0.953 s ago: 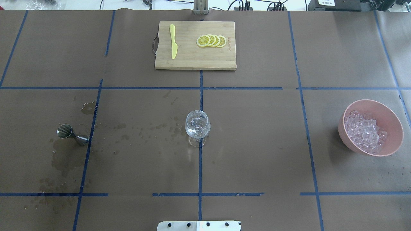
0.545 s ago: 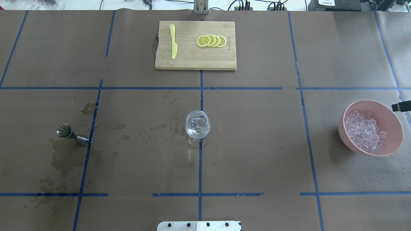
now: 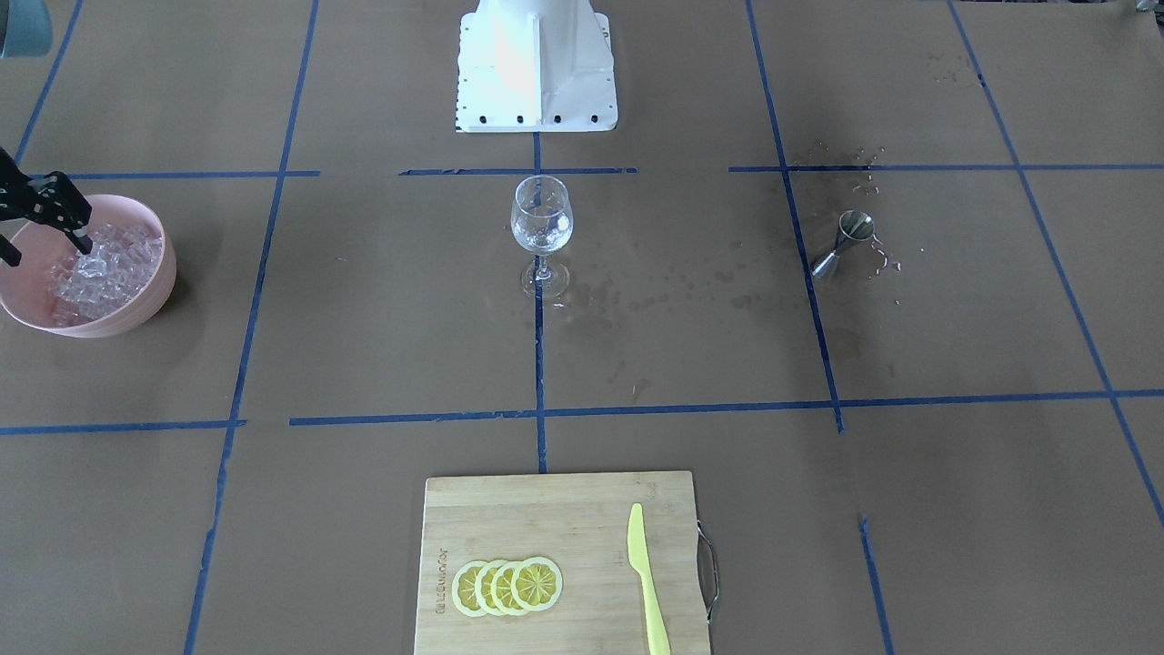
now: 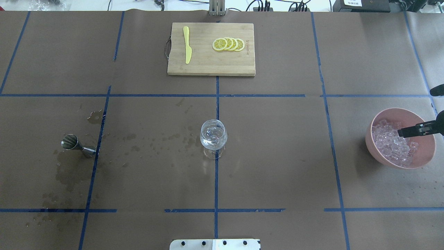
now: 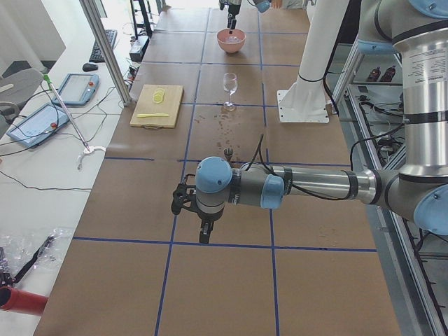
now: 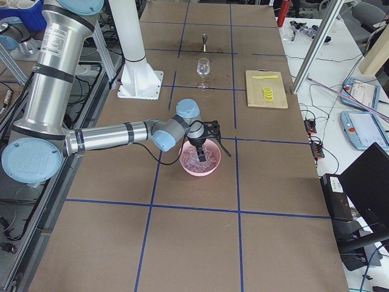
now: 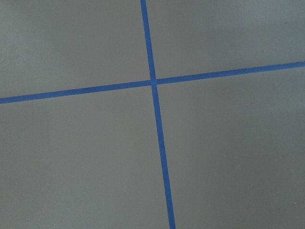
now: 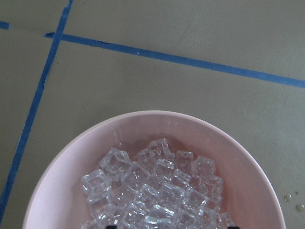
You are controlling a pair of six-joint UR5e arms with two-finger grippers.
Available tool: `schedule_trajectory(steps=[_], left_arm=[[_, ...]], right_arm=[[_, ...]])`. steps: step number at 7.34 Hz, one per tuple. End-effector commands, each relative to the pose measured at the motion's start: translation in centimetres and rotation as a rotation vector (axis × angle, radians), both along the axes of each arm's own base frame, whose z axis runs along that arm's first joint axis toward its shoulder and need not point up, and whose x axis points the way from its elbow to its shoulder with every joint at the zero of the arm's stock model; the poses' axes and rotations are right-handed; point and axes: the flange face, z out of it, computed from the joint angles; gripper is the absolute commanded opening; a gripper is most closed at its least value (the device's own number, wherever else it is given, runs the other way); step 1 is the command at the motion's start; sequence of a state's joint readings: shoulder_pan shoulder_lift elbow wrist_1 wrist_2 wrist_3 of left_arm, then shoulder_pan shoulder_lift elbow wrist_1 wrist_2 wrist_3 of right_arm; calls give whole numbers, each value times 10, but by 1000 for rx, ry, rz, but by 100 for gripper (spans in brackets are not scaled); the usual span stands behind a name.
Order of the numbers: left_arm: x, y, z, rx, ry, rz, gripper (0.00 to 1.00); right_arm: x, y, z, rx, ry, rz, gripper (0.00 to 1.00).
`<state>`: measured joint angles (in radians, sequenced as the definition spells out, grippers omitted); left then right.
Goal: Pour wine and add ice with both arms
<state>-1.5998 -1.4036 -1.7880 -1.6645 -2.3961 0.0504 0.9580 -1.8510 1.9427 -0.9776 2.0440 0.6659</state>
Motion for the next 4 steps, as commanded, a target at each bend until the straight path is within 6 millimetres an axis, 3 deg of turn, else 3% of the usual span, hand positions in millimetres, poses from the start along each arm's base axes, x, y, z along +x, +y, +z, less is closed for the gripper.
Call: schedule_trajectory(steps=[1,3,4], left_arm=[[0,-1,0,13,0,0,100],[0,-1,0,11,0,0,100],[0,-1,0,13,0,0,100]], right_arm=[[-18,5,14,-2,37,-29,76],[-29,9,19,1,53,-48,72],[-33,10,22,-1,60,-55,65]])
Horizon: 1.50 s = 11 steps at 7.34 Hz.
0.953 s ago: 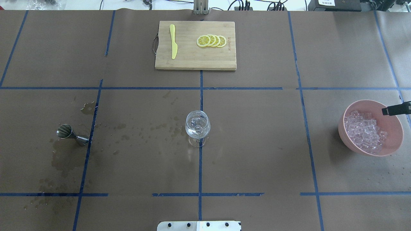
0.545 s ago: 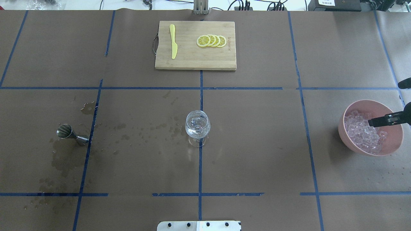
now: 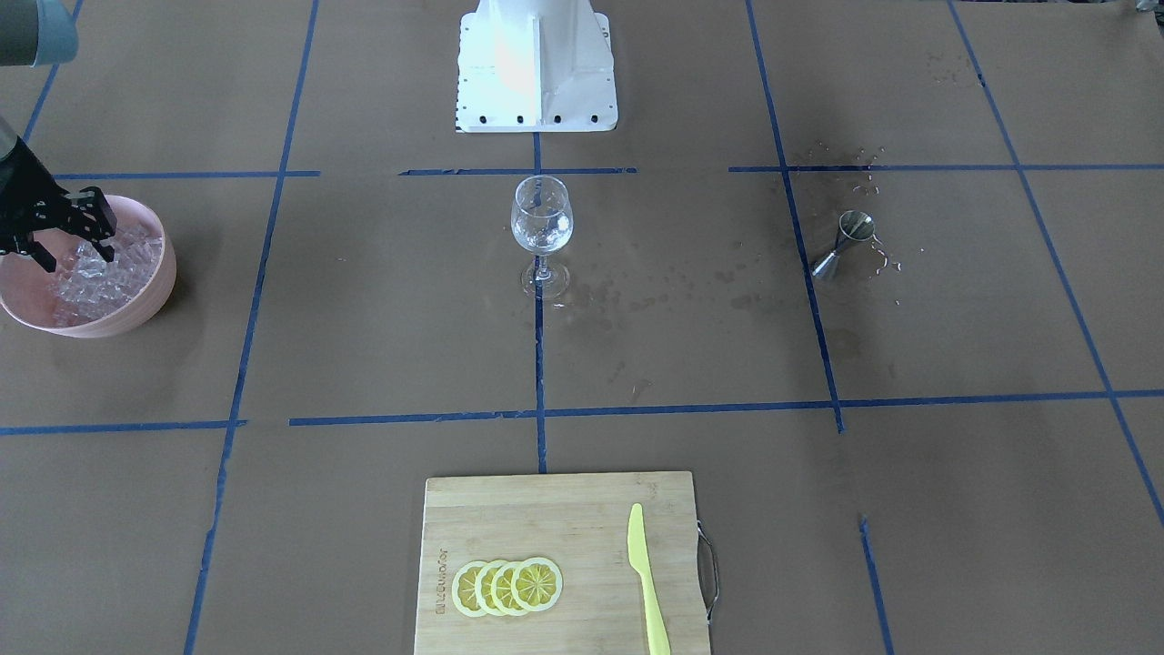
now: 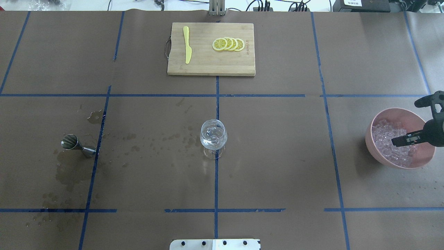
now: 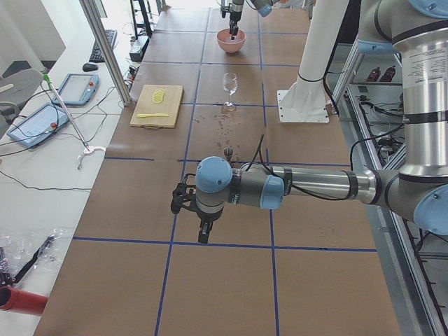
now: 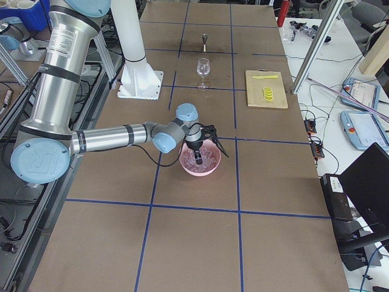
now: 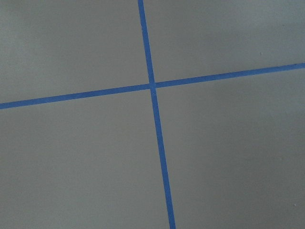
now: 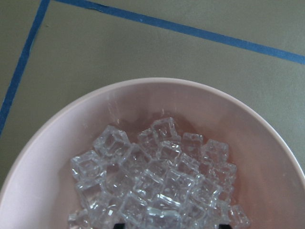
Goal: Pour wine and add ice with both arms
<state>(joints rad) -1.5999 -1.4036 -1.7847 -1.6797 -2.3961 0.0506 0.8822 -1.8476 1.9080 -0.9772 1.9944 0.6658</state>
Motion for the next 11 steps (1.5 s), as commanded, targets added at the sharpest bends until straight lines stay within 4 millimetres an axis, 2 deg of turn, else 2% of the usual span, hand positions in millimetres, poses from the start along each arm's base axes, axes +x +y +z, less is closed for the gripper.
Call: schedule_trajectory(steps=[1,3,4,7,10,11], left_arm=[[0,0,1,-1,0,0,100],[0,0,2,-2,0,0,100],[0,1,2,-4,0,0,100],[0,1,3,-4,0,1,100],[0,1,3,-4,0,1,100],[0,2,5,-8,-2,3,100]], right_arm=[[-10,2,7,3,21,-12,55],[-10,1,7,7,22,-14,12],[-10,1,4,12,19,-15,2],[-8,0,-4,26,9,-13,1],[20,-8,-73,77,-69,36,0],[19,-22,-111,75,-78,49,0]])
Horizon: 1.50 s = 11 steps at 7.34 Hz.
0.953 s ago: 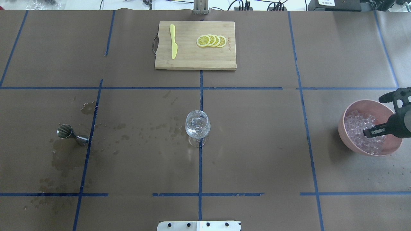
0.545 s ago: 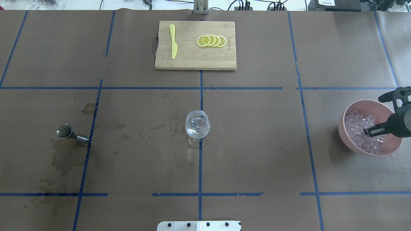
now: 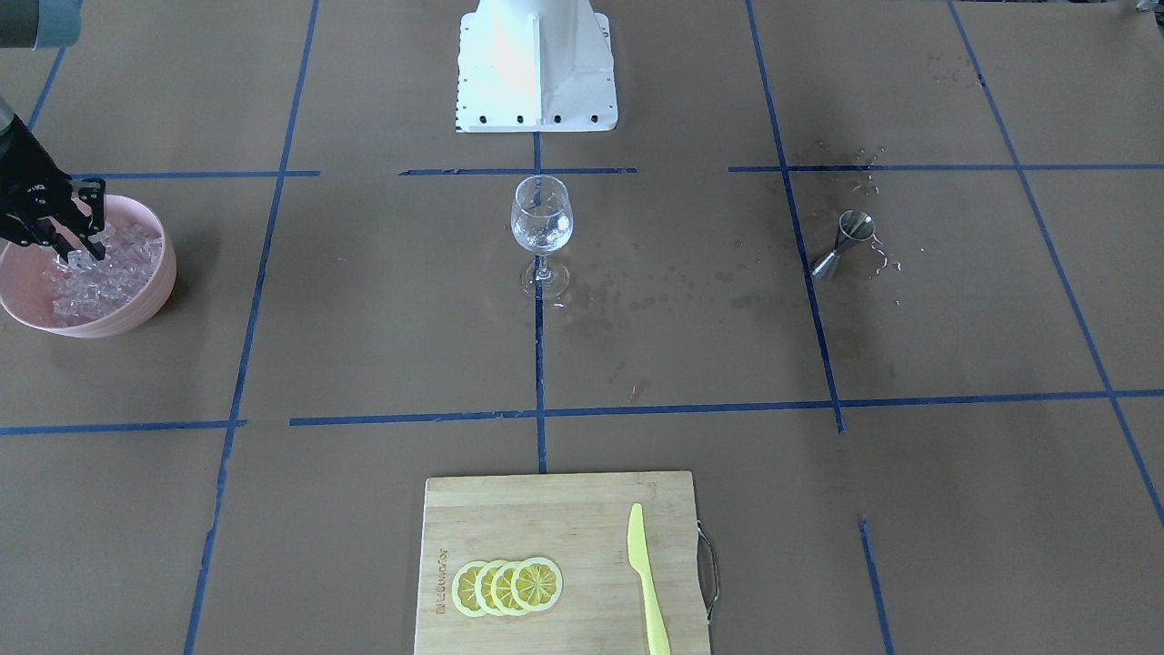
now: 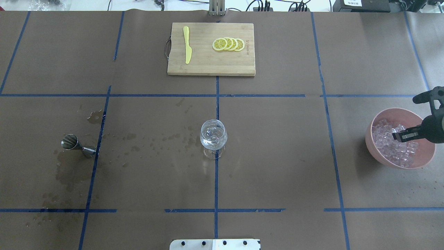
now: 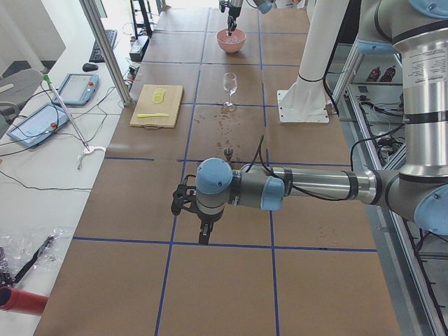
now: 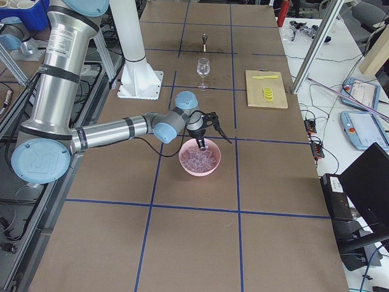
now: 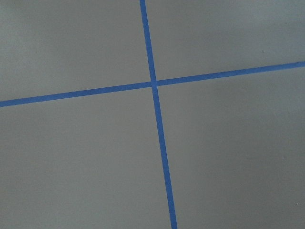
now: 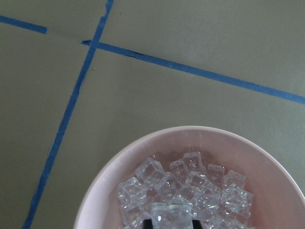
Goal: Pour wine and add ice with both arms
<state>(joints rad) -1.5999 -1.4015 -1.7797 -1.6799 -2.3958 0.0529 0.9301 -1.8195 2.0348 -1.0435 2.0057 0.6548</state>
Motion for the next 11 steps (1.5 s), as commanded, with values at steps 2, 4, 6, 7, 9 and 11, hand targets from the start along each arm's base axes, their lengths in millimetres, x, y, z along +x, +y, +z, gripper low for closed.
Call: schedule_trajectory(steps=[2,4,6,7,9,11], left_arm=[[0,1,0,1,-3,2,100],[0,0,-3,9,-3,2,100],[0,-1,-6,17,-4,4,100],[0,-1,-8,21,-4,4,100],[0,-1,-9,23,-4,2,100],[0,-1,-9,23,-4,2,100]], right_arm=[[-26,-35,-131,-11,-19,-1,0],[-77,-46,-222,1,-63,-26,0],[-151,-26,-314,-98,-48,26,0],[-181,-7,-343,-99,-26,28,0],[-245,7,-390,-109,-48,63,0],[-297,17,-414,-143,-37,90,0]])
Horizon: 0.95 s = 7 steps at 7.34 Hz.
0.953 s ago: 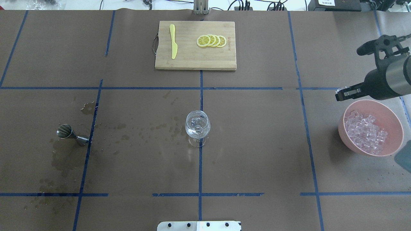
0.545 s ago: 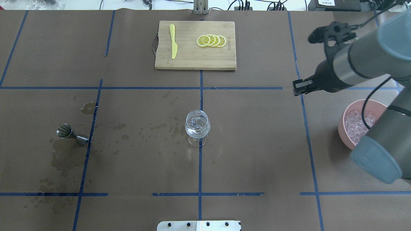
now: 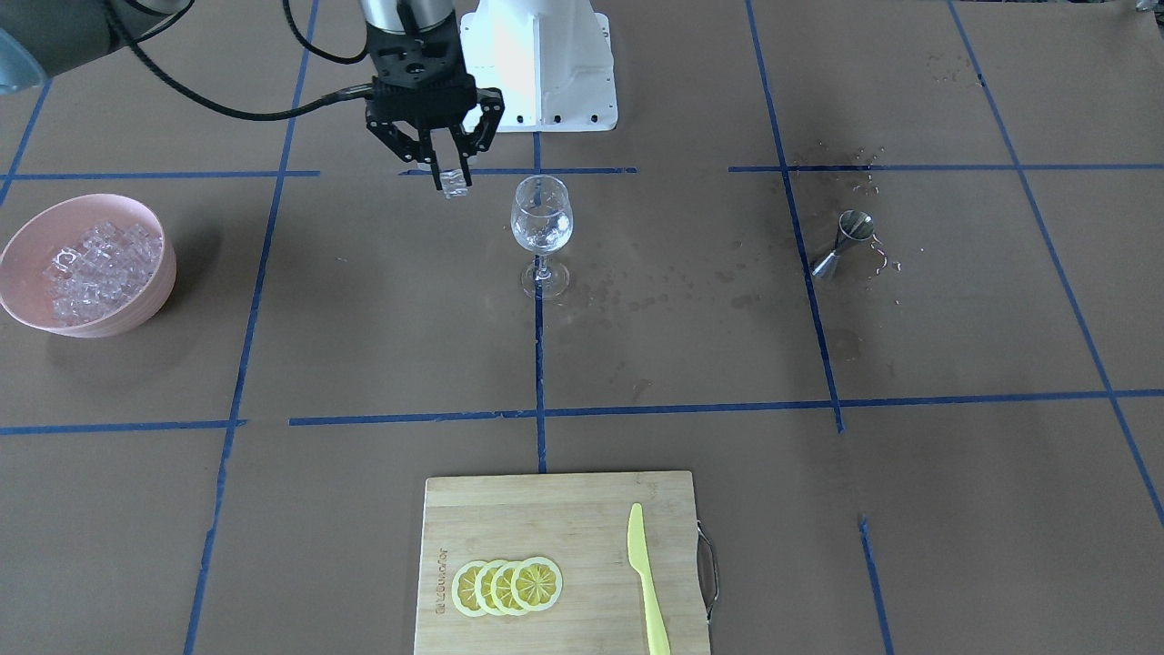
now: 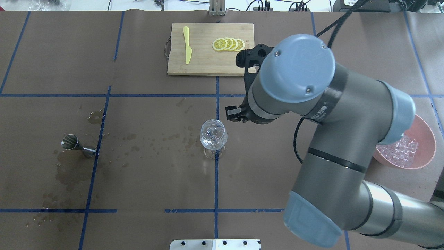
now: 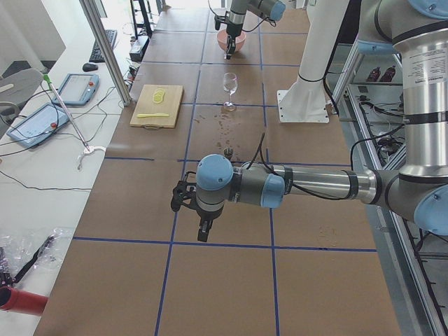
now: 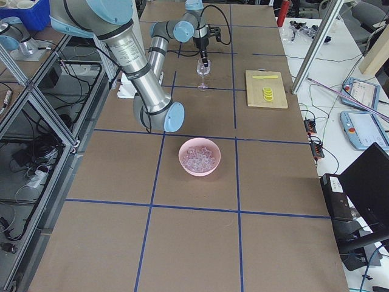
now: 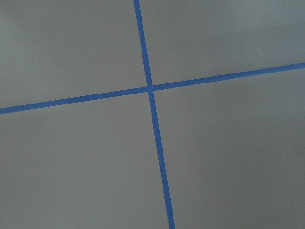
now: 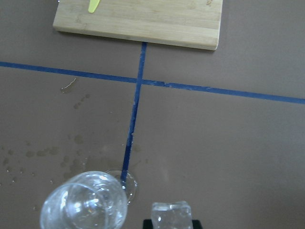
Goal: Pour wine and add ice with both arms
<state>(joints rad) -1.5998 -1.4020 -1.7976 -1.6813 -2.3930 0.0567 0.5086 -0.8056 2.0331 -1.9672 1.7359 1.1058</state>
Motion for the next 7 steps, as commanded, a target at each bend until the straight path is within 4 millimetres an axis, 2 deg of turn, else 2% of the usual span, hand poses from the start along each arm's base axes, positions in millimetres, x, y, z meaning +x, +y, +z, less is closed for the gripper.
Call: schedule_trajectory(steps=[1,2,3,4,5,6,7], left_arm=[[0,0,0,0,0,0,100],[1,0,-1,2,0,1,100],[1,0,0,0,0,1,100],[0,1,0,1,0,1,100],[1,1,1,0,0,2,100],[0,1,1,0,0,1,100],[0,1,1,0,0,1,100]], right_arm=[[-49,10,-26,-31,12,29,6],[-64,11,-35,-33,21,28,11],[-74,14,-36,-26,34,26,12],[-75,14,-34,-22,39,29,14],[-78,18,-31,-24,46,23,25],[-80,20,-28,-25,50,18,50],[-81,21,-30,-22,48,19,100]])
